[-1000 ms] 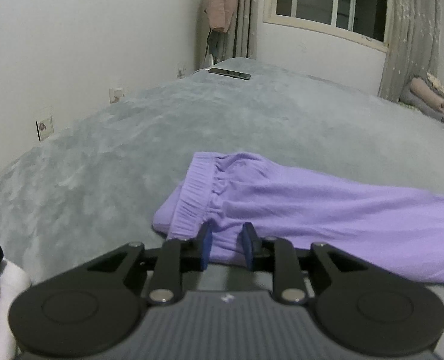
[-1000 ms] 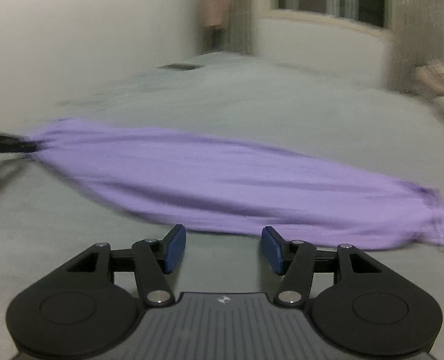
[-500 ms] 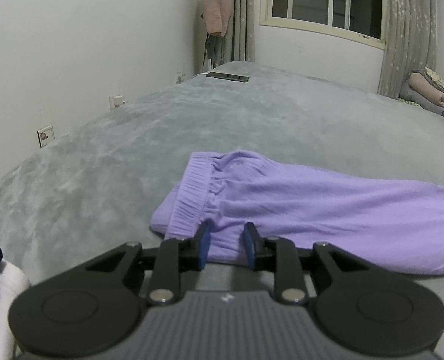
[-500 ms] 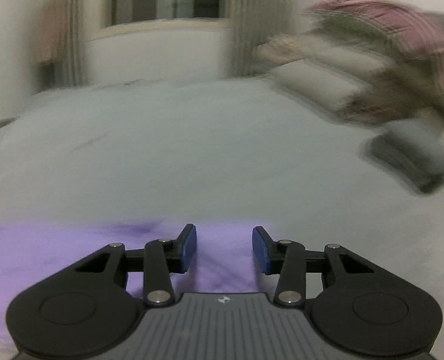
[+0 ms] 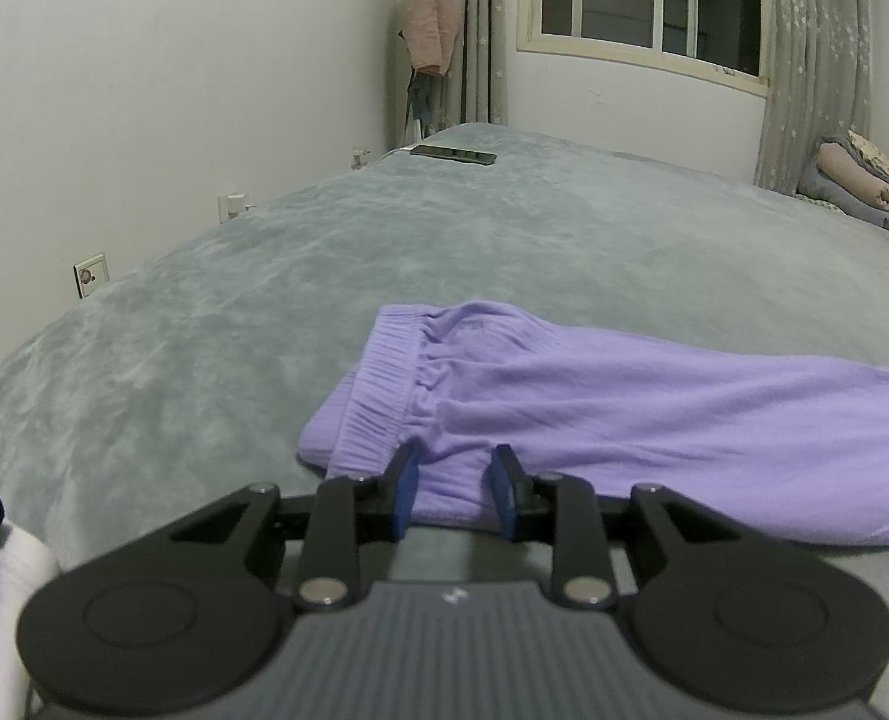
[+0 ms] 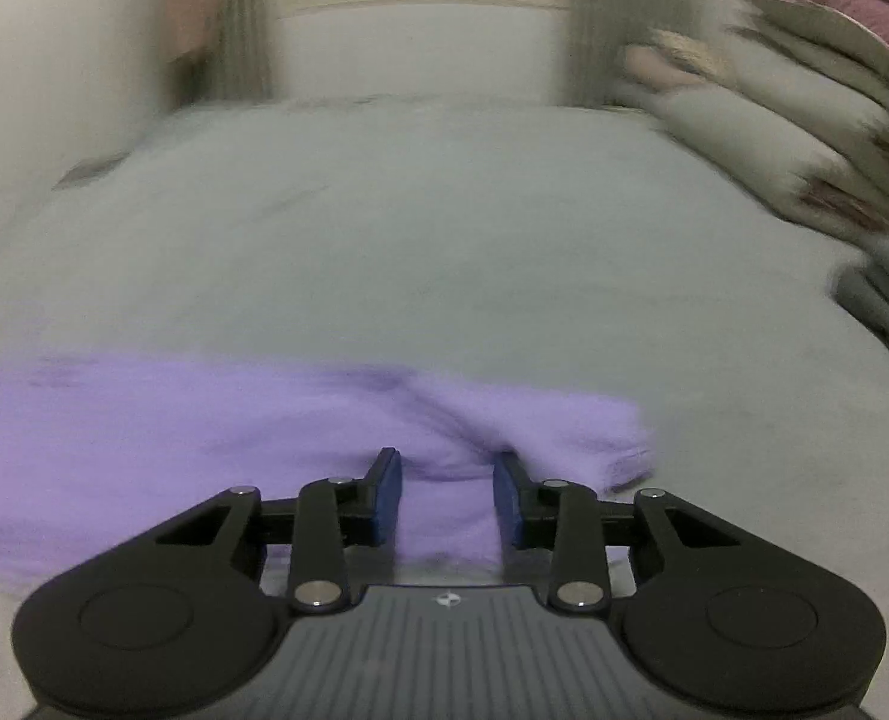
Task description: Fold clothes
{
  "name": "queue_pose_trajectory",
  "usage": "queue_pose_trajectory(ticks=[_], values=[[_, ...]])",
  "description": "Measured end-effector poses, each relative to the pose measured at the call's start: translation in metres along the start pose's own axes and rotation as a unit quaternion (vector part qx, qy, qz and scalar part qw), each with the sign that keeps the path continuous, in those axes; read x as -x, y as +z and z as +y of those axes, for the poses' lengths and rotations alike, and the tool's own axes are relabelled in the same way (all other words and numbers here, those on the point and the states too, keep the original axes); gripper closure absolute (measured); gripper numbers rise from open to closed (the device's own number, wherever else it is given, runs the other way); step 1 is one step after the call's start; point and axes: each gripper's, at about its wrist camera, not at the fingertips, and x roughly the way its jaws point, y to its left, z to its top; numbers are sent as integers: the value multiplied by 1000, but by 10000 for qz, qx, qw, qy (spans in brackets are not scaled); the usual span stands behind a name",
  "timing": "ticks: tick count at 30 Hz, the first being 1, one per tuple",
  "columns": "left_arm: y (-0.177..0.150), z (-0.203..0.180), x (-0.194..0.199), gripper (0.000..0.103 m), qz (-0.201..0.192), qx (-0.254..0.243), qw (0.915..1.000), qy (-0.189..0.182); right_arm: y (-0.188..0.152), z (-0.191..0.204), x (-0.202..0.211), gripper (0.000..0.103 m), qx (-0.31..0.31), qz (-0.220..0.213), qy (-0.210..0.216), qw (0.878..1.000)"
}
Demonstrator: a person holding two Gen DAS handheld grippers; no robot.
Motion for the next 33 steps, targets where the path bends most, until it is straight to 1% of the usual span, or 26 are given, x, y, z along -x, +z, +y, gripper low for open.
queue_pose_trajectory(ticks=[1, 3, 4, 5, 7, 8, 10, 11, 12, 13, 15, 16, 17, 18, 20, 22, 26, 28, 33], values=[[0, 0, 0, 78, 0, -6, 10000, 6, 6, -7, -4, 71, -161, -85, -411, 9990], [0, -1, 1, 78, 1, -17, 10000, 13, 11, -12, -10, 70, -152, -94, -1338, 9908], [0, -1, 1, 78, 0, -16, 10000, 11, 10, -10, -10, 70, -115, -83, -1605, 9869], [0, -1, 1, 78, -3, -13, 10000, 9, 6, -6, -3, 70, -158, -129, -1548, 9877], [0, 0, 1, 77, -5, 6, 10000, -7, -4, 0, 18, 70, -418, -320, -1160, 9918], [-1, 0, 1, 77, -5, 13, 10000, -11, -10, 5, 27, 70, -476, -338, -892, 9943], [-1, 1, 1, 77, 0, 20, 10000, -30, -22, 19, 44, 69, -441, -214, -203, 9986], [-1, 1, 1, 76, 2, 23, 10000, -37, -28, 26, 53, 68, -422, -152, 142, 9989], [-1, 1, 1, 76, 2, 22, 10000, -43, -35, 36, 62, 68, -269, -93, 544, 9981], [0, 1, 1, 75, 3, 20, 10000, -49, -43, 51, 73, 68, 24, -37, 1003, 9949], [0, 1, 1, 74, 3, 16, 10000, -61, -58, 77, 90, 67, 501, 49, 1750, 9833], [0, 1, 1, 74, 2, 6, 10000, -65, -66, 88, 95, 64, 627, 110, 2065, 9764], [0, 1, 1, 73, 1, 0, 10000, -68, -73, 98, 97, 59, 697, 153, 2266, 9714], [0, 0, 1, 73, -1, -5, 10000, -70, -78, 106, 97, 53, 749, 163, 2372, 9684], [0, 0, 1, 72, -1, -20, 10000, -69, -82, 117, 91, 35, 793, 145, 2430, 9667], [-1, -1, 1, 71, -1, -44, 10000, -59, -79, 125, 85, 30, 700, 161, 2490, 9658], [-1, -2, 0, 70, -6, -80, 10000, -50, -75, 136, 72, 26, 343, 265, 2544, 9661], [-1, -2, 0, 70, -8, -91, 9999, -49, -75, 146, 74, 26, 404, 237, 2606, 9643], [-1, -3, 0, 69, -22, -133, 9999, -44, -74, 170, 74, 26, 427, 217, 3123, 9488]])
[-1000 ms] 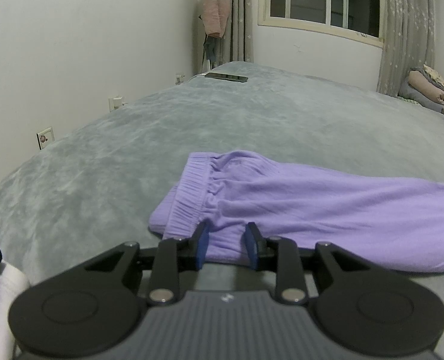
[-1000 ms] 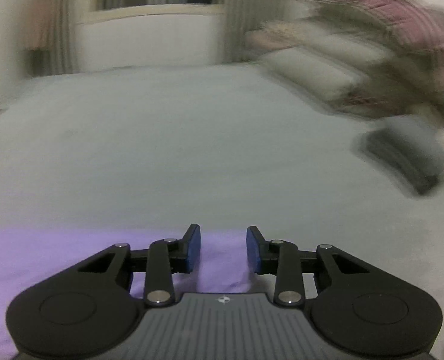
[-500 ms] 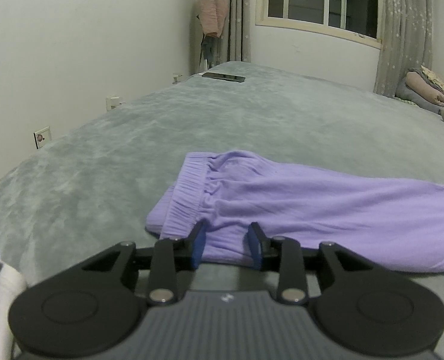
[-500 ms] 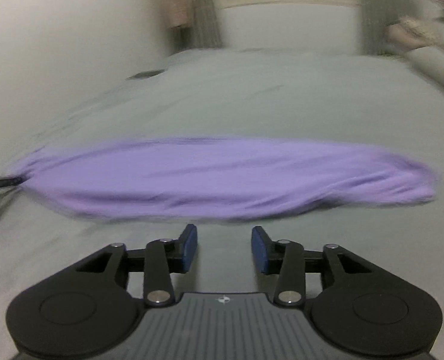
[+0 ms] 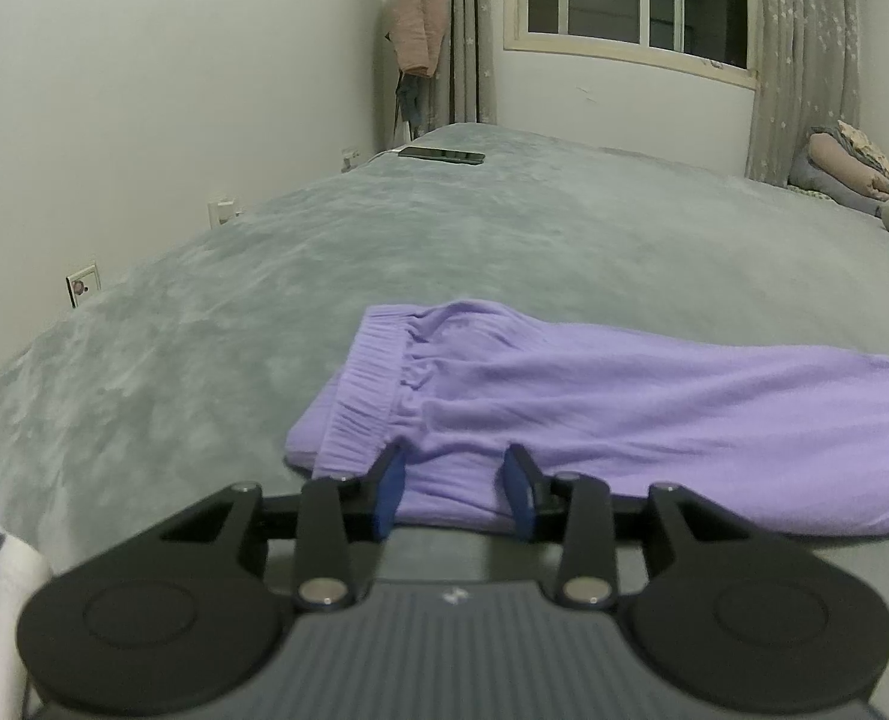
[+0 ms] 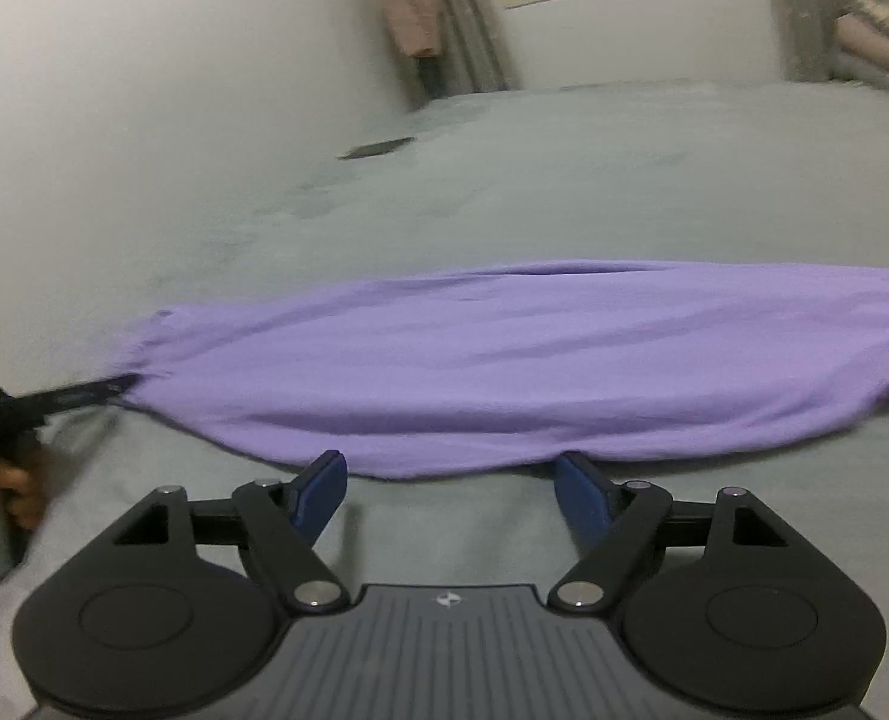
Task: Fold clothes
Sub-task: 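Move the right gripper to the pants side edge and grasp it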
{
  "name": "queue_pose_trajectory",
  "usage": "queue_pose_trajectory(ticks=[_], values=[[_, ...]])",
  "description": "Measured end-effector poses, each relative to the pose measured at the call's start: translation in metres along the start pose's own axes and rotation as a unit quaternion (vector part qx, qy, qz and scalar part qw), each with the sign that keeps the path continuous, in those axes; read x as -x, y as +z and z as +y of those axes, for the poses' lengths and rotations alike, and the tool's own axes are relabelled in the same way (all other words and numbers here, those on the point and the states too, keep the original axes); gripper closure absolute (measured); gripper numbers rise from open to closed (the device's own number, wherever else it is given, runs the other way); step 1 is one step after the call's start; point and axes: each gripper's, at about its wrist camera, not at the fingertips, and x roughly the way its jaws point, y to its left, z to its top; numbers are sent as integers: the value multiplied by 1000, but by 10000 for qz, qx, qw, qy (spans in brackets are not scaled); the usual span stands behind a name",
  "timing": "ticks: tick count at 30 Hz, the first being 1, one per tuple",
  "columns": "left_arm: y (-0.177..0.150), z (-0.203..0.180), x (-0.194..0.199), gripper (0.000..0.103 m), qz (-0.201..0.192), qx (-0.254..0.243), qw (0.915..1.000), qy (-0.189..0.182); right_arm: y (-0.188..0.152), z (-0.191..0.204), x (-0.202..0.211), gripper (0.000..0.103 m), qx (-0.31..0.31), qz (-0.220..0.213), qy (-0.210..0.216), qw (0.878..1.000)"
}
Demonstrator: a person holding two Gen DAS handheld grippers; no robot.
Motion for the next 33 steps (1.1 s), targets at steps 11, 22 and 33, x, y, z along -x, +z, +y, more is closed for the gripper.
queue_pose_trajectory(ticks=[11, 22, 33], values=[[-1, -1, 1, 66, -4, -47, 10000, -11, 5, 38, -22, 39, 675, -171, 285, 9972], [-1, 1, 1, 65, -7, 19, 10000, -73, 15, 91, -54, 40, 2044, -422, 421, 9771], [1, 2, 0, 63, 0, 20, 10000, -97, 14, 107, -66, 40, 2217, -249, 456, 9737]])
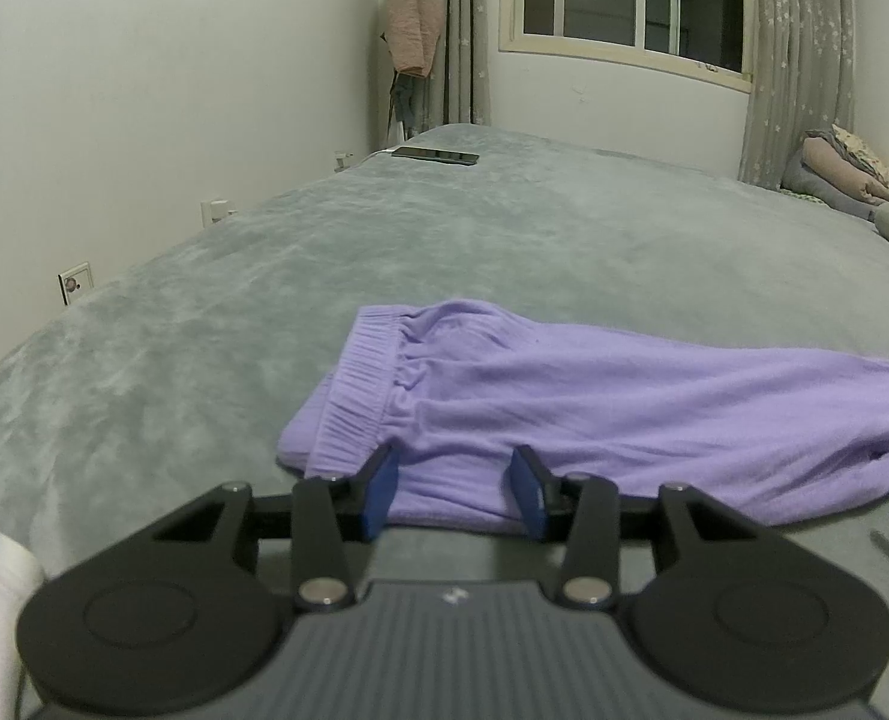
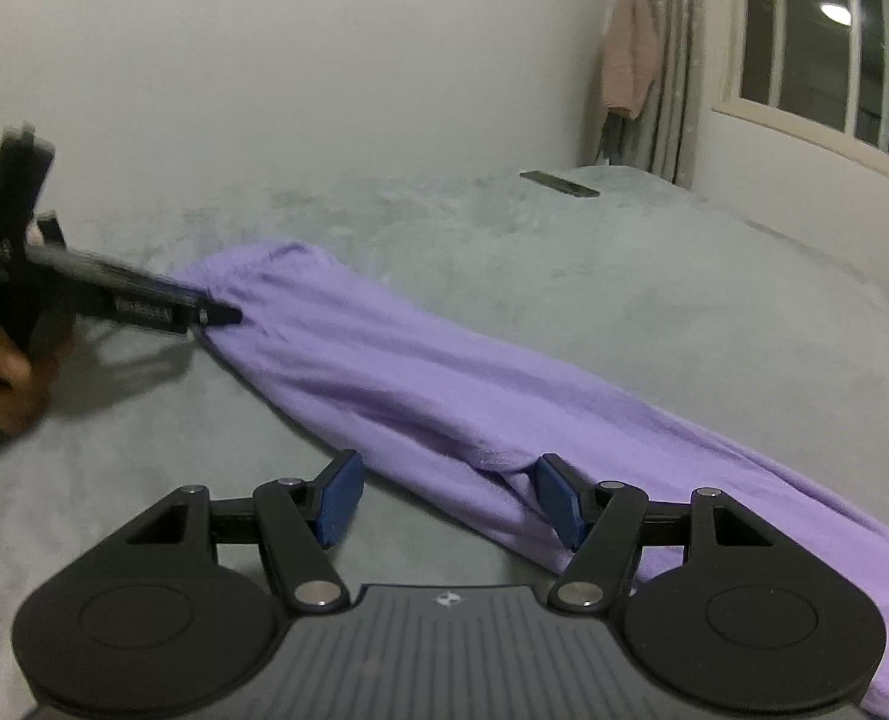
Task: Fold clothes
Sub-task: 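Move the right gripper to the pants side edge and grasp it, then hold the pants edge with the right gripper while the left gripper grasps the waistband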
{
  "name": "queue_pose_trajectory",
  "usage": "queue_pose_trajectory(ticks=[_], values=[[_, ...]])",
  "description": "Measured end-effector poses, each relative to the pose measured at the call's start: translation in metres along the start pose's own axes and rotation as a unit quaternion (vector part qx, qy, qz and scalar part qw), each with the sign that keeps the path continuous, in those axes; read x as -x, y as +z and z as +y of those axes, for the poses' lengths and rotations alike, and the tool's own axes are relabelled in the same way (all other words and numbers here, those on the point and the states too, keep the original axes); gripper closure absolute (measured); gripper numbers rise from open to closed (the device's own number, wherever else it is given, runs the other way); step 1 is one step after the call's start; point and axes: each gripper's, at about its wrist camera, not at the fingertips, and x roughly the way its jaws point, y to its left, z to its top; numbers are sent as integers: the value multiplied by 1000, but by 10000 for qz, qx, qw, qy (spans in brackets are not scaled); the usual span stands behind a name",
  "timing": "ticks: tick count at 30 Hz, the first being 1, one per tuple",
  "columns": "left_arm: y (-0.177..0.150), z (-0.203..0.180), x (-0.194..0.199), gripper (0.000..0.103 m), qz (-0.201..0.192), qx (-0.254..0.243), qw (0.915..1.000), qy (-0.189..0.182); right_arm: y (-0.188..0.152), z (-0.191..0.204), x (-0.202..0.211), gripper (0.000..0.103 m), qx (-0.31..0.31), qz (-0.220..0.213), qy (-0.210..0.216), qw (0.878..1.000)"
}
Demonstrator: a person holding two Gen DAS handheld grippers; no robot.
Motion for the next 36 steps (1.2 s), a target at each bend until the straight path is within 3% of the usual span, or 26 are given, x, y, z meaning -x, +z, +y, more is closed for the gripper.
queue_pose_trajectory(ticks=[4, 6, 9, 14, 16, 19, 21, 24, 26, 28, 36], values=[[-1, -1, 0, 63, -2, -12, 10000, 9, 0, -10, 1, 40, -571, 237, 471, 9970], [-1, -1, 0, 63, -4, -7, 10000, 4, 1, -12, -8, 42, -670, 407, 387, 9962], [-1, -1, 0, 62, -3, -1, 10000, -11, 8, -15, -13, 42, -679, 330, 290, 9967], [-1, 0, 0, 61, -2, 2, 10000, -33, 15, -21, -29, 38, -767, 382, 255, 9960], [-1, 0, 0, 61, -3, 6, 10000, -41, 13, -29, -34, 30, -1177, 346, 574, 9908], [-1, 1, 0, 60, -3, 18, 10000, -57, 12, -36, -32, 31, -1607, 134, 1188, 9797], [-1, 2, 1, 60, -7, 52, 10000, -81, 10, -33, -30, 33, -1569, 87, 1430, 9772], [0, 3, 1, 60, -21, 95, 9999, -104, 7, -27, -29, 51, -1455, 123, 1501, 9778], [1, 4, 3, 60, -43, 146, 9998, -107, 5, -28, -29, 82, -1552, 100, 1379, 9782], [1, 8, 6, 60, -61, 261, 9995, -140, 3, -28, -28, 94, -1671, 70, 1289, 9775], [4, 25, 21, 60, 48, 813, 9962, -295, -6, -14, -2, 99, -1532, -172, 1321, 9792]])
